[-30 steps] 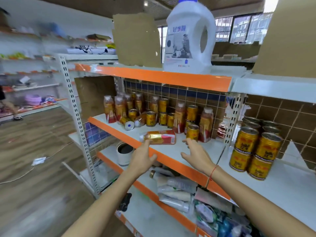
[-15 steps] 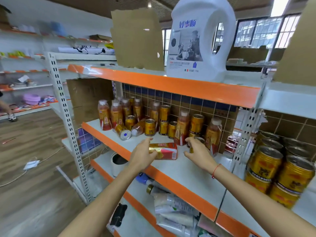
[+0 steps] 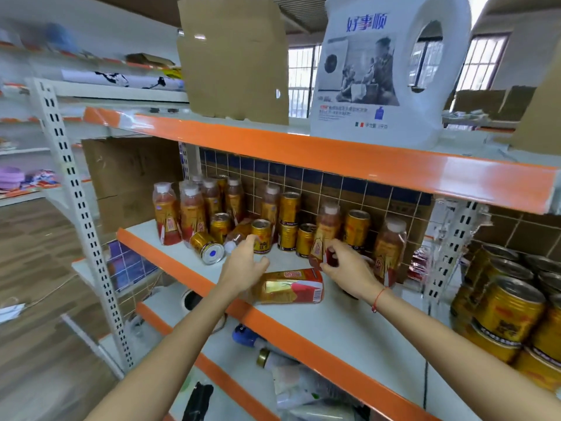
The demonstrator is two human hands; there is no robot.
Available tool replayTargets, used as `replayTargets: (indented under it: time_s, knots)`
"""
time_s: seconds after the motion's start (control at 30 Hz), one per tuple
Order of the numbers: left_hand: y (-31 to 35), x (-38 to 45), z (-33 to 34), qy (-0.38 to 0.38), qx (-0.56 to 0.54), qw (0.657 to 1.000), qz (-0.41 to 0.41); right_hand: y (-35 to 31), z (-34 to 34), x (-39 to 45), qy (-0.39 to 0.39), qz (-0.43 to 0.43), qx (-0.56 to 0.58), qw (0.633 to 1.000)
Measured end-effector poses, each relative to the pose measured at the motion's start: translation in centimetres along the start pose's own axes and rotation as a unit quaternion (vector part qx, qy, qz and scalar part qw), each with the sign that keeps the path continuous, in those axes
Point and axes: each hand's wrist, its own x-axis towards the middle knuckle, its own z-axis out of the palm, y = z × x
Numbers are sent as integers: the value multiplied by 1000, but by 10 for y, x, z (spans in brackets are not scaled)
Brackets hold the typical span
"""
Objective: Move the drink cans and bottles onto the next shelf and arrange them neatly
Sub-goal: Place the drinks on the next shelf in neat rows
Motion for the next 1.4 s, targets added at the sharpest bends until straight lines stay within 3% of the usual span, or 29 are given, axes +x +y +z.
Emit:
replayTargets:
  time_s: [0.37,0.67,0.97,1.13,1.27,1.4]
  knots:
    - [-65,59,-44,-58,17,997,50,-54,49,39,22,70,-4,997]
    - [-81,80,-42,-95,7,993,63,-65,54,47,30,100,-14,994]
    - [-70,87,-20,-108,-31,992,56,-40,44,45,19,124,-40,991]
    - [-48,99,-11,-98,-46,990,94,-18,25,37,38,152,-54,986]
    - [-49,114,-5,-120,-15,989,85,-4,9,36,48,178,-76,980]
    - [-66,135,-1,-192,36,977,84,17,-2,32,-32,214,-134,967]
